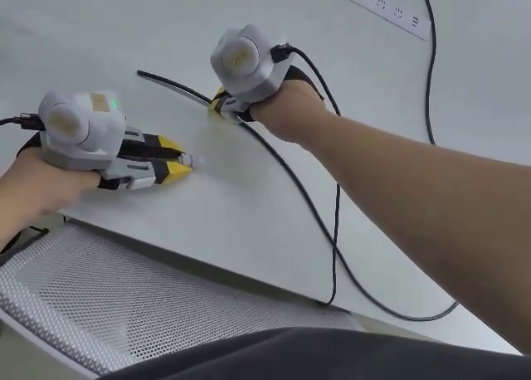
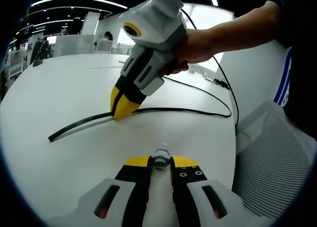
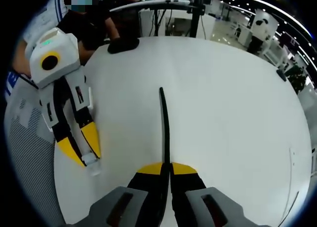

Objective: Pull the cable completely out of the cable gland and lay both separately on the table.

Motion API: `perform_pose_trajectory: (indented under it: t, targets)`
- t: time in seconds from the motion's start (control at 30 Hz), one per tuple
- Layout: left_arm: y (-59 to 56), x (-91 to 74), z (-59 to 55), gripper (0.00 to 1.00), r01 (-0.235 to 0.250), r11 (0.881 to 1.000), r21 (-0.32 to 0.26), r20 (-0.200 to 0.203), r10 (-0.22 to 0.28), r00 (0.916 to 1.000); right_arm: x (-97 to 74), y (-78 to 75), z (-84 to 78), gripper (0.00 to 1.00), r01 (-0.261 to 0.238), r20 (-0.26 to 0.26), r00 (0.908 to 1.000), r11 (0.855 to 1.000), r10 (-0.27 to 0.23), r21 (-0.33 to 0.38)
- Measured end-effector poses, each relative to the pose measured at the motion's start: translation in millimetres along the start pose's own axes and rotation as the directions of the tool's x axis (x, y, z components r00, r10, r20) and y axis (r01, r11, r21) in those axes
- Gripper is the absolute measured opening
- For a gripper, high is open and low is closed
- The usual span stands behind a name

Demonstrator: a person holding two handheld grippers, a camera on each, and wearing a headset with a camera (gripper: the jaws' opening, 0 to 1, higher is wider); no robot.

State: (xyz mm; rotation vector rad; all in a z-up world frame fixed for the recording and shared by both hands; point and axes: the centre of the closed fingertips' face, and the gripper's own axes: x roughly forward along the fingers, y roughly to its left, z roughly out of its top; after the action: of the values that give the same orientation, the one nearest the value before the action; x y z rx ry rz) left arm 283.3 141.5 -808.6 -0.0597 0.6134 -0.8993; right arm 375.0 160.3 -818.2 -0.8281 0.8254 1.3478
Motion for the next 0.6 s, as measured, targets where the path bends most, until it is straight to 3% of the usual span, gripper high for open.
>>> perform_pose_trajectory:
  t: [0.43, 0.6]
  targets:
    - [0.0, -6.8, 4.0, 0.21, -0.014, 1.000, -0.008, 0.014, 0.014, 0.9998, -8.0, -2.5, 1.9, 0.17, 0.047, 0.012, 0.9988, 0.999, -0.047, 0.009]
    - [-2.0, -9.7, 8.1, 0.23, -0.014, 1.000, -0.012, 0.018, 0.014, 0.9997, -26.5, -0.3, 11.5, 0.23, 0.057, 0.077, 0.9952, 0.997, -0.061, 0.053]
